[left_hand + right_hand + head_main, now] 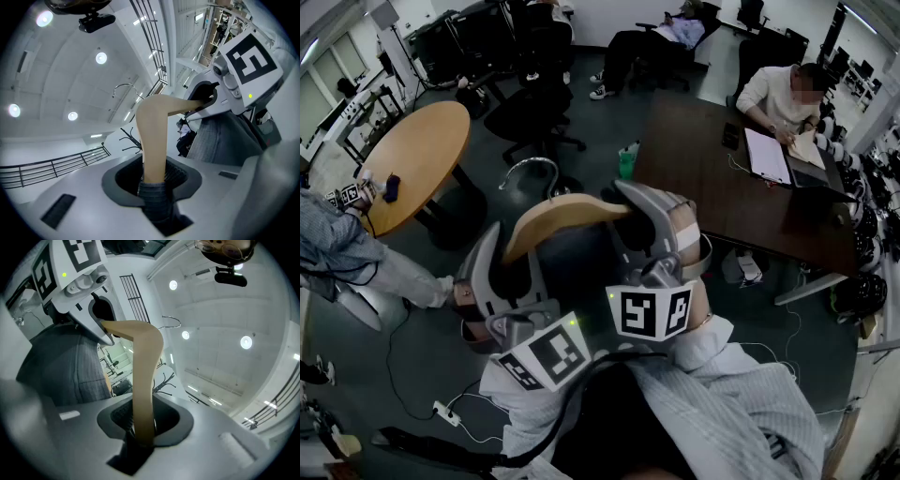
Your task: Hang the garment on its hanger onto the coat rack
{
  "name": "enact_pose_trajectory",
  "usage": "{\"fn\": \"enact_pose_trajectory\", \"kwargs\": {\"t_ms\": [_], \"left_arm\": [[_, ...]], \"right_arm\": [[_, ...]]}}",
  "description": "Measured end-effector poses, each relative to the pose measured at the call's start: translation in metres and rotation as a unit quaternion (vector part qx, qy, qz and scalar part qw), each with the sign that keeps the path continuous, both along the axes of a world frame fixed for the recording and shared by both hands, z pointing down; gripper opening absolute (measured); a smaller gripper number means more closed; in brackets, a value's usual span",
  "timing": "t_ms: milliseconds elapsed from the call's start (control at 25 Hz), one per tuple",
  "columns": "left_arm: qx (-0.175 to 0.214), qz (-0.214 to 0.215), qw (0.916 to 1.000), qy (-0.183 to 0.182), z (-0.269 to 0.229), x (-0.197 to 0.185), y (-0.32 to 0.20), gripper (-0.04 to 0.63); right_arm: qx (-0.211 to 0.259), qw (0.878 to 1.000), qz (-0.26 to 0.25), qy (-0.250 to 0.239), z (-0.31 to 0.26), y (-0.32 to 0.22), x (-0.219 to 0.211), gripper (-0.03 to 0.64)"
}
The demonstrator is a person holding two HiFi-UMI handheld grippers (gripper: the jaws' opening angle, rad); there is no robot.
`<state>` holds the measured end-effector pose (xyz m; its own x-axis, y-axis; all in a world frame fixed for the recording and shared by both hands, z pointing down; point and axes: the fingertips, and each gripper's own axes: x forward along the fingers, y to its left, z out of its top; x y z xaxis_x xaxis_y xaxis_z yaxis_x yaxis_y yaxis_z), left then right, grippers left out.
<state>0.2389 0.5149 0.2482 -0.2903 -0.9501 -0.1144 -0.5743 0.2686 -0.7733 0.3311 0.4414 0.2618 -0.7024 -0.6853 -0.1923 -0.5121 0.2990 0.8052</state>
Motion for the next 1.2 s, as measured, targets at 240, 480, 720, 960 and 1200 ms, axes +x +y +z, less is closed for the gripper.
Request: {"fn": "enact_pose_trajectory", "kwargs": {"t_ms": [240,480,720,960,1200], "left_arm": [[-0.004,0.0,1.0,0.002,0.005,0.006,-0.001,0.107],[-0.002,-0.006,1.0,0.005,0.007,0.02,-0.003,0.107],[-0.005,-0.026,0.9996,0.009,0.012,0.028,-0.005,0.107],[-0.02,-0.052,0.9979,0.032,0.03,0.003,-0.01,0.107],[-0.029,-0.052,0.9974,0.04,0.041,-0.059,-0.048,0.107]], "right_arm": [[-0.002,1.0,-0.003,0.0,0.005,-0.001,0.006,0.078],[0.003,1.0,-0.009,-0.005,0.005,-0.003,0.019,0.083],[0.0,0.999,-0.031,-0.008,0.009,-0.009,0.024,0.087],[-0.013,0.998,-0.057,0.006,0.024,-0.019,-0.004,0.097],[-0.025,0.998,-0.057,0.017,0.036,-0.057,-0.066,0.096]]}}
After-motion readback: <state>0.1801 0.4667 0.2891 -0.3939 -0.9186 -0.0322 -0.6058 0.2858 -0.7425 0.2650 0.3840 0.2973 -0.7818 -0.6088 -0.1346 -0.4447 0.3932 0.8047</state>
